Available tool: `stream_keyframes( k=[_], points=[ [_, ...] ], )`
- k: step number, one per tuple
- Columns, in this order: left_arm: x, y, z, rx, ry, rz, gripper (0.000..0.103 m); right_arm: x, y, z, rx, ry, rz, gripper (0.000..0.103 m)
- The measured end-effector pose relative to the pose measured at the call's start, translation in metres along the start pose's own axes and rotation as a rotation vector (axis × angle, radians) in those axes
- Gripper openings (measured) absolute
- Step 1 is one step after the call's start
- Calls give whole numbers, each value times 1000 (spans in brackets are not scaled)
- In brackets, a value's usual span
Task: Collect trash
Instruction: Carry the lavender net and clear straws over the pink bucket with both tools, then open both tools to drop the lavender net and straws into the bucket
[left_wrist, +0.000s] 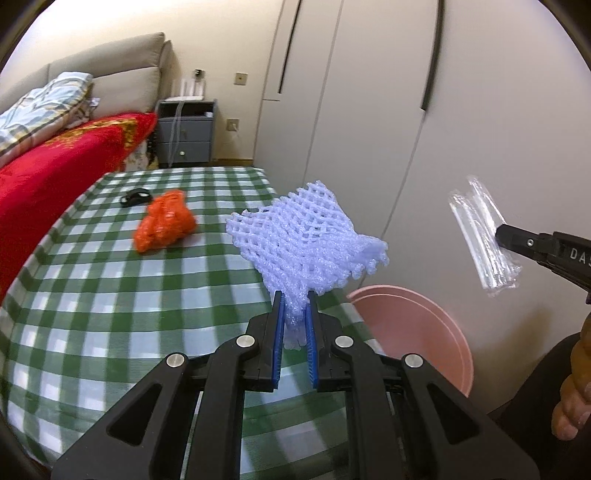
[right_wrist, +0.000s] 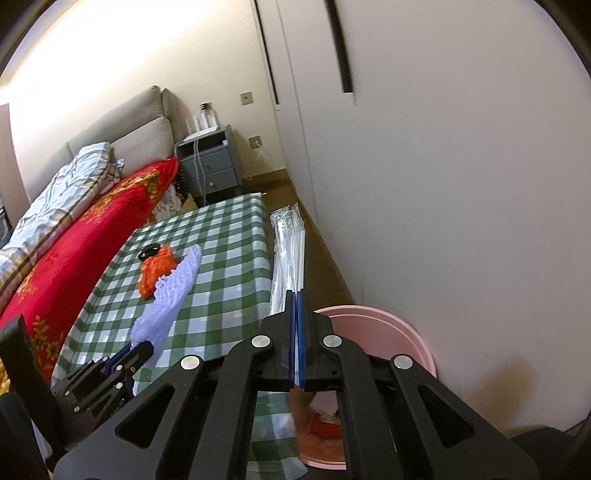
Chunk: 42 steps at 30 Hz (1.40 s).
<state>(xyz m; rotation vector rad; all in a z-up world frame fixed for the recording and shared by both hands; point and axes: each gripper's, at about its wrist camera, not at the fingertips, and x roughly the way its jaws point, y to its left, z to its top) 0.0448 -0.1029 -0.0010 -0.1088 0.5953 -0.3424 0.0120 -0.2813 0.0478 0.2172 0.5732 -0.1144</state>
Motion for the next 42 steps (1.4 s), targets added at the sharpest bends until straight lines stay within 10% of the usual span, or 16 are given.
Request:
stream_keyframes(
  k=[25,30,33,42],
  points=[
    [64,-93,-25,100,154,-197,11,9,-52,2,121,36,-133,1],
    [80,-97,-31,107,245,-231,22,13,-58,2,157,46,-148,14],
    [82,-89,-34,79,266,-221,35,13,-58,2,159,44,-157,38],
    [68,-73,-31,42,240,-199,35,13,-57,2,158,39,-147,38]
  ],
)
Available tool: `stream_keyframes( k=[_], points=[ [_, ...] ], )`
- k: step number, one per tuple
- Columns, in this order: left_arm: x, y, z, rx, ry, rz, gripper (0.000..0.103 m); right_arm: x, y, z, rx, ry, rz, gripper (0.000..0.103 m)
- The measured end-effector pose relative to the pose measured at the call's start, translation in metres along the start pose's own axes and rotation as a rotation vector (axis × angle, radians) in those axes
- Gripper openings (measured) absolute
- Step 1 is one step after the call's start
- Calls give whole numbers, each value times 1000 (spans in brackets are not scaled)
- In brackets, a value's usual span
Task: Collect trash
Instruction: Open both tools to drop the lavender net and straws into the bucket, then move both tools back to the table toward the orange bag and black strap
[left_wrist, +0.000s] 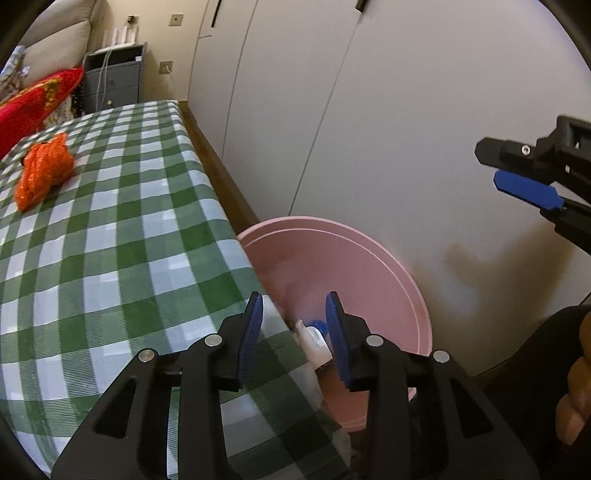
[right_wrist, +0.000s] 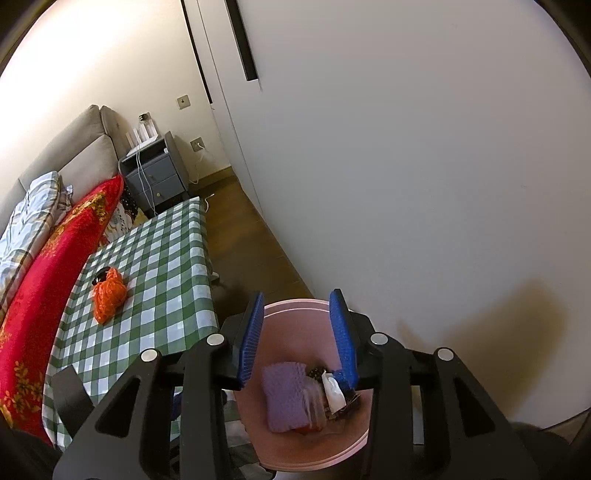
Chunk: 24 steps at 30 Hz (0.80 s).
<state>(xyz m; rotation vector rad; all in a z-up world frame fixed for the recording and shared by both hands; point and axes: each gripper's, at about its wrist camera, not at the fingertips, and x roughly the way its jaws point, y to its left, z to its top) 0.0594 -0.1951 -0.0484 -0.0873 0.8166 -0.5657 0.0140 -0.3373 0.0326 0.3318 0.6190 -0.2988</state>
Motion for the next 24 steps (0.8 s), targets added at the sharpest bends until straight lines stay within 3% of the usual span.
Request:
stream_keyframes(
  k=[11,24],
  points=[
    [-35,33,4,-59,-104,95,35,0,20,-5,-27,-29,77,38],
    [-86,96,25,-162,-255,251,28,25,85,-14,-122,-59,222,39]
  ],
)
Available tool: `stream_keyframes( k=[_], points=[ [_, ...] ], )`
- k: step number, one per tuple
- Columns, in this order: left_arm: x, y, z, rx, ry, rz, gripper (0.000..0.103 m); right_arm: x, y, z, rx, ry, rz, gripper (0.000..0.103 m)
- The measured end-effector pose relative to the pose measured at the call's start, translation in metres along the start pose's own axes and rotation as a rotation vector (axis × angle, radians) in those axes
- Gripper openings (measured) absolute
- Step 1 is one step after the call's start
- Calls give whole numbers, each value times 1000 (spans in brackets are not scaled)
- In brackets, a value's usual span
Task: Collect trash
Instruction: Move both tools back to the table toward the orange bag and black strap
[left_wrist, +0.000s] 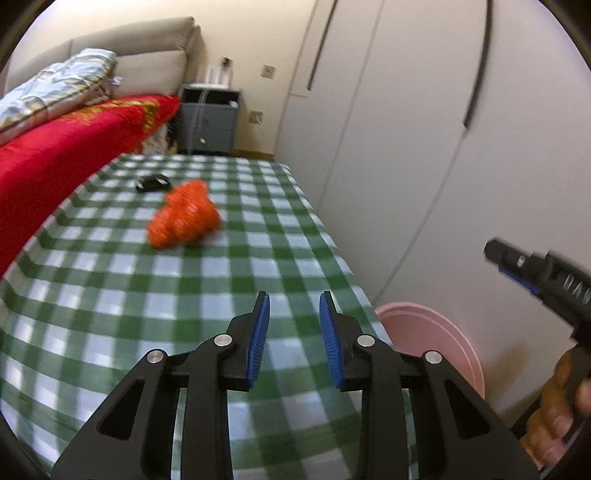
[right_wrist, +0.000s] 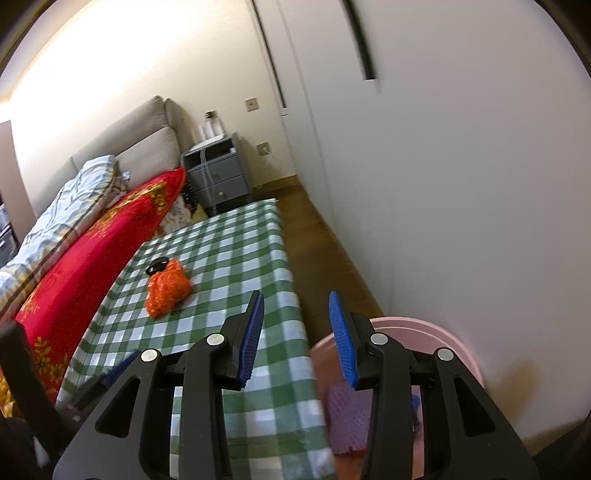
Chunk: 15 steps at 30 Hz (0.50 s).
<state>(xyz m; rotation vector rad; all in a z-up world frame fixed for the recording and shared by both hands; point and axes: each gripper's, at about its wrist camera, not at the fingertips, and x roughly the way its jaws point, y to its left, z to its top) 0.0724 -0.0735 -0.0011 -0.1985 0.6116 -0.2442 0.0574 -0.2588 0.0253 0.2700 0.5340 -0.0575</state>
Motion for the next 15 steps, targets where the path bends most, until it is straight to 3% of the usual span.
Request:
stream_keyframes(
  k=[15],
  points=[
    [6,66,82,-31,-72,91,28,54,54,-2,-69,52,94,39]
  ],
)
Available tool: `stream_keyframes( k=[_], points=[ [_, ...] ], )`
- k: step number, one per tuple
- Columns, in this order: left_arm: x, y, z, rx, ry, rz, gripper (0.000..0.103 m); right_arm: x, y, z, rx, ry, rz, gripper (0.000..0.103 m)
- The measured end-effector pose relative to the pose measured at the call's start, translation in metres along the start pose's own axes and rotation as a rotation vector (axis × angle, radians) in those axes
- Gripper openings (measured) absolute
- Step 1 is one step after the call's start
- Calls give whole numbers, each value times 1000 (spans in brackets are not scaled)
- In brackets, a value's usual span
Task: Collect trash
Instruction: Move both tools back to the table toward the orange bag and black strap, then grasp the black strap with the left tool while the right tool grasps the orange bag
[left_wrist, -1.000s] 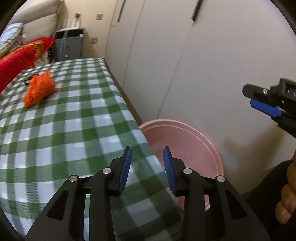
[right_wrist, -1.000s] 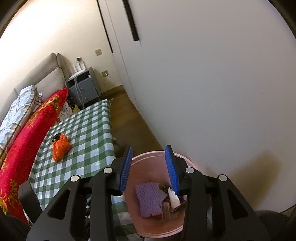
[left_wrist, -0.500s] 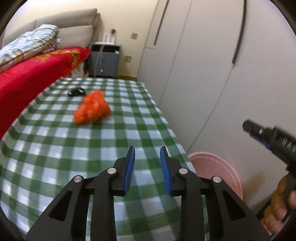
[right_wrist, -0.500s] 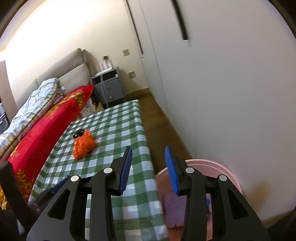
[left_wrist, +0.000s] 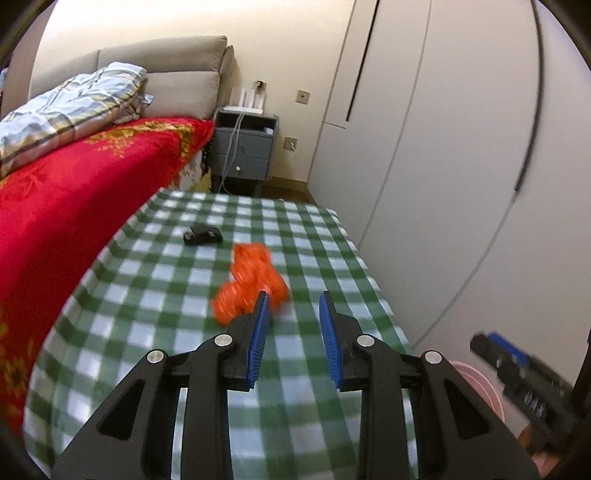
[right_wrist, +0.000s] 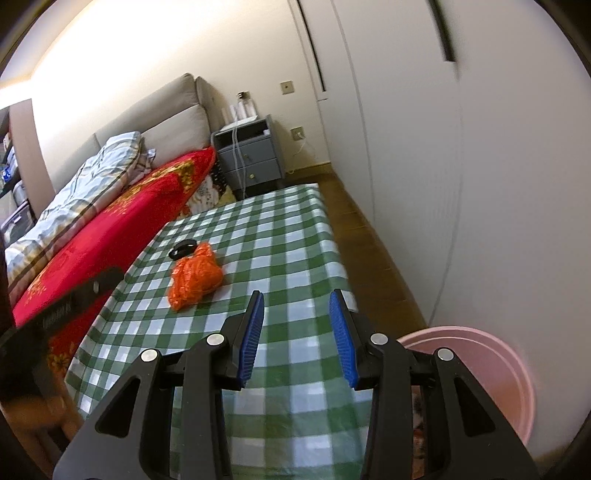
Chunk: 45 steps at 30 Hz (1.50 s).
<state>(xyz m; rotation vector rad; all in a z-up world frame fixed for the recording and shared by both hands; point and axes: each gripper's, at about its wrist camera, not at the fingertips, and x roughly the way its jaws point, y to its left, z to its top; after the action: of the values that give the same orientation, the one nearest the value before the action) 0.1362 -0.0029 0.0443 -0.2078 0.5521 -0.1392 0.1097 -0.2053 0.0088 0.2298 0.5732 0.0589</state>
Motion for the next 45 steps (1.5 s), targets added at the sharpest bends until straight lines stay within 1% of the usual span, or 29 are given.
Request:
stream_keyframes(
  k=[4,6,11,14,16,21,22,23,26,27,29,31,36,41,43,45],
  points=[
    [20,21,22,6,-21,24,28,21,19,1,-18,16,44,39],
    [37,36,31,12,-19,43,28,33,30,2,-23,23,74,39],
    [79,72,32,3,13,64,28,56,61,2,-62,20,166,39],
    [104,95,28,-35,38,80,28,74,78,-2,-87,33,202,41],
    [120,110,29,-62,52,85,28,85,83,-2,-88,40,206,42],
    [154,134,38,-79,69,106,28,115,91,3,-68,62,216,48],
    [159,138,40,-78,71,105,28,119,93,4,-67,63,218,49],
    [168,141,43,-73,77,101,28,123,94,6,-67,63,220,53],
    [190,146,48,-45,114,103,28,135,99,12,-73,63,217,59],
    [196,148,50,-45,122,101,28,140,101,14,-74,65,221,60],
    [206,153,55,-54,136,96,28,149,104,19,-87,71,228,65],
    [215,158,58,-60,154,104,29,161,109,22,-98,85,234,68],
    [233,176,66,-131,189,106,30,183,113,21,-116,131,248,69],
    [243,187,70,-211,203,70,30,200,108,16,-80,183,259,69],
    [247,185,71,-218,217,66,30,204,108,13,-83,195,263,69],
    [253,181,69,-214,251,60,30,208,109,9,-89,212,268,69]
  ],
)
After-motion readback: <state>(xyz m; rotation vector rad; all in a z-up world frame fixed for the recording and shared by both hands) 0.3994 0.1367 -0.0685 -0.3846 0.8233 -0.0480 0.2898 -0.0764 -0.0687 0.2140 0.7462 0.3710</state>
